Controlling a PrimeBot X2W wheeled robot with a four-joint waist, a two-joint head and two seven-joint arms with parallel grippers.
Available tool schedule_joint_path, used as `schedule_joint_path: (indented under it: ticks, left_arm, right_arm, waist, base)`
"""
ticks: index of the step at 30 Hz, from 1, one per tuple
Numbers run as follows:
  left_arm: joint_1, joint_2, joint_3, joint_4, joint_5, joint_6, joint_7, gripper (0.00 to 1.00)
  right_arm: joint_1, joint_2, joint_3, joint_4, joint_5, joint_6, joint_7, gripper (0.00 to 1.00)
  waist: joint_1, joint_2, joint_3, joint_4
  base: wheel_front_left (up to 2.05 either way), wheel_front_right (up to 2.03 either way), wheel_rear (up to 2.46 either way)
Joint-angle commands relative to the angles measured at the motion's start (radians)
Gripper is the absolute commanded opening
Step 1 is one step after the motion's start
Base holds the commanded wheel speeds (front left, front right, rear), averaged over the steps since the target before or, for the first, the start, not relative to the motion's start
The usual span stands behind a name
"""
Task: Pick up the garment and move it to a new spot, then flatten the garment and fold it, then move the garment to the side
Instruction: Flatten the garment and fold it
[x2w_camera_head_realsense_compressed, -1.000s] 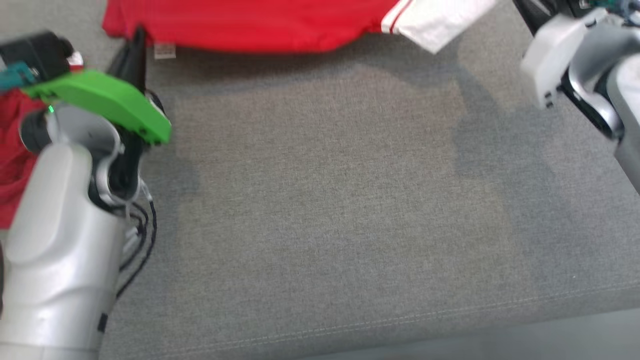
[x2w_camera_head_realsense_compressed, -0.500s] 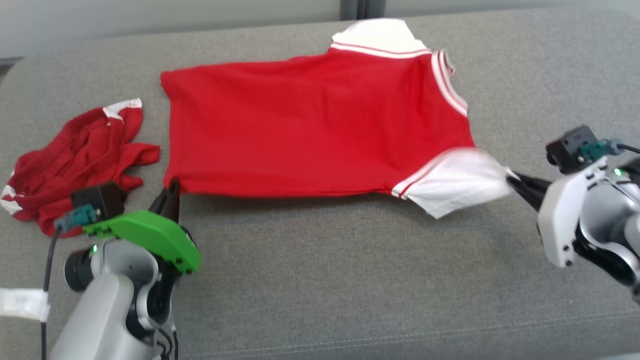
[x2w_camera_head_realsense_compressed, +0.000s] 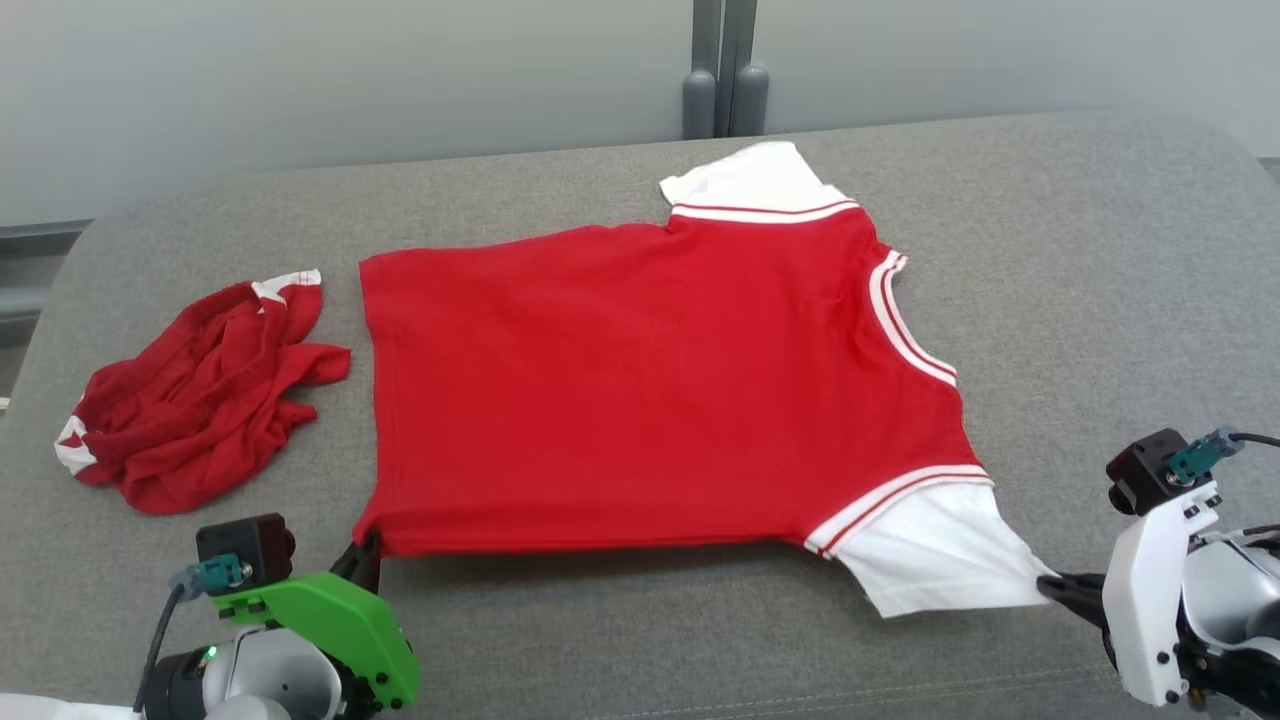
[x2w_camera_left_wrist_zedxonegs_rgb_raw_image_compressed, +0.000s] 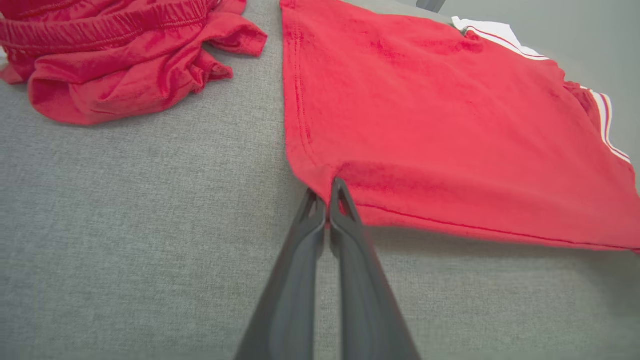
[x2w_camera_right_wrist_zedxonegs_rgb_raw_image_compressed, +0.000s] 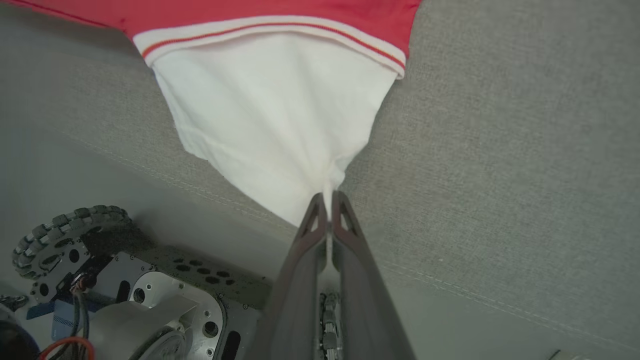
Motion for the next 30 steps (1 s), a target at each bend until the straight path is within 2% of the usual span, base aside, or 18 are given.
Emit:
schedule_joint_path:
  ticks: [1, 8, 13, 17, 21, 25, 30]
  left_arm:
    - [0.029, 0.017, -0.004, -0.016, 0.017, 0.015, 0.005, 0.00]
    - [0.070, 0.040, -0.019, -0.046, 0.025, 0.040, 0.037, 0.00]
    - [0.089, 0.063, -0.031, -0.083, 0.045, 0.079, 0.073, 0.00]
    - [0.066, 0.064, -0.036, -0.116, 0.051, 0.095, 0.093, 0.00]
    - [0.018, 0.058, -0.046, -0.119, 0.066, 0.095, 0.108, 0.00]
    - [-0.045, 0.058, -0.063, -0.094, 0.092, 0.106, 0.135, 0.00]
    - [-0.147, 0.066, -0.099, -0.027, 0.133, 0.130, 0.228, 0.00]
  right_arm:
    - [0.048, 0.012, -0.034, -0.015, 0.016, -0.001, 0.029, 0.00]
    - [0.152, 0.054, -0.131, -0.077, 0.026, -0.001, 0.124, 0.00]
    - [0.203, 0.100, -0.217, -0.150, 0.027, -0.001, 0.167, 0.00]
    - [0.180, 0.166, -0.286, -0.203, 0.016, -0.001, 0.123, 0.00]
    - [0.127, 0.209, -0.299, -0.226, -0.018, -0.001, 0.072, 0.00]
    - [0.050, 0.232, -0.280, -0.195, -0.063, -0.001, 0.002, 0.00]
    - [-0.050, 0.249, -0.251, -0.111, -0.107, -0.001, -0.084, 0.00]
  waist:
    - [0.0001, 0.0000, -0.015, -0.001]
    - [0.0001, 0.0000, -0.018, -0.004]
    - [0.0001, 0.0000, -0.013, -0.005]
    - [0.0001, 0.0000, 0.000, -0.002]
    - [0.0001, 0.0000, 0.019, 0.001]
    - [0.0001, 0.0000, 0.044, 0.009]
    - [0.0001, 0.0000, 0.076, 0.026]
  base:
    - [0.00, 0.00, 0.00]
    - [0.00, 0.00, 0.00]
    - [0.00, 0.00, 0.00]
    - [0.00, 0.00, 0.00]
    - [0.00, 0.00, 0.00]
    - [0.00, 0.00, 0.00]
    - [0.00, 0.00, 0.00]
